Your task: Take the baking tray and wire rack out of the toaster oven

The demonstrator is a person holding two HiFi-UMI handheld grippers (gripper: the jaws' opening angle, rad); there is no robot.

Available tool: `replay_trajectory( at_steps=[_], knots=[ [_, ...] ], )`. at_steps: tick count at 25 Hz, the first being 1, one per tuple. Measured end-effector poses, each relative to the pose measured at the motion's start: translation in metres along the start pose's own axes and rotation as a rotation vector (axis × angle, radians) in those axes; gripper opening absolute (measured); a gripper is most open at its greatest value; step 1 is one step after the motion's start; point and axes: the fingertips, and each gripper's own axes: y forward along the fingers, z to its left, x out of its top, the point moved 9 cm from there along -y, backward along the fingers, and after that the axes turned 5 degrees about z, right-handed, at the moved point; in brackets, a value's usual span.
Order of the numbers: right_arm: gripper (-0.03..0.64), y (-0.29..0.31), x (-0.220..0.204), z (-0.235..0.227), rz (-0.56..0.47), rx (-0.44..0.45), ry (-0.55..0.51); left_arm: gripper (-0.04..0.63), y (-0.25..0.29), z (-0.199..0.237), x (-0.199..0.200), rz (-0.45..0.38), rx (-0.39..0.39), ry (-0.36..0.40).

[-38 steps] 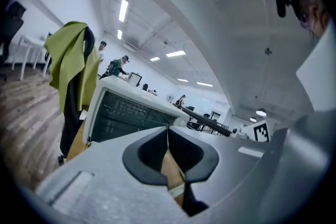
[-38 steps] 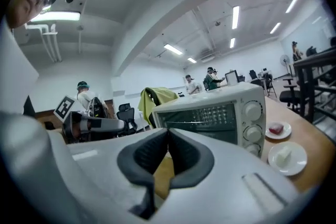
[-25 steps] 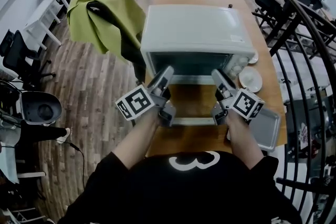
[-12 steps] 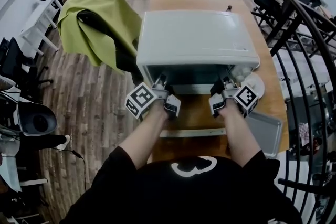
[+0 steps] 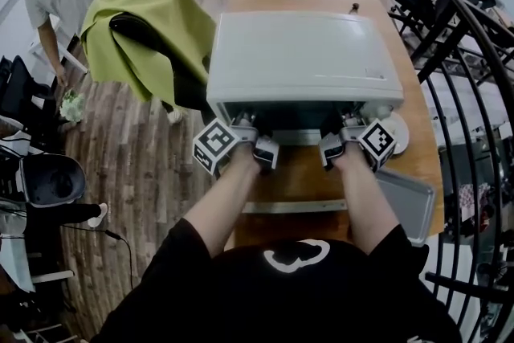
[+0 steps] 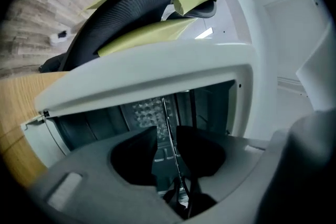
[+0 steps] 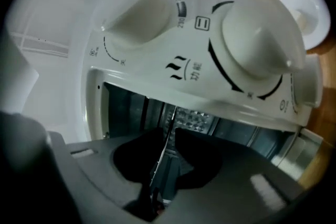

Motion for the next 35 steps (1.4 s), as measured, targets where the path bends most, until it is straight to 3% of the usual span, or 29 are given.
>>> replay_trajectory(
  at_steps=[3,7,22,35],
  knots=[
    [0.026,0.007,0.003,0.006,0.0,0.017,0.001,0.075,0.006,-0.004,0.003,0.008,0.0,0.006],
    [0.02,0.005,0.002,0.007,0.002,0.024,0.0,0.031,0.005,-0.008,0.004,0.011,0.001,0.019],
    [0.02,-0.016,-0.002,0.008,-0.002,0.003,0.007,0.028,-0.01,-0.013,-0.007,0.032,0.015,-0.005],
    [0.02,-0.067,-0.024,0.024,0.019,0.004,0.016,0.028,-0.062,-0.026,-0.032,0.038,0.023,0.001]
  ],
)
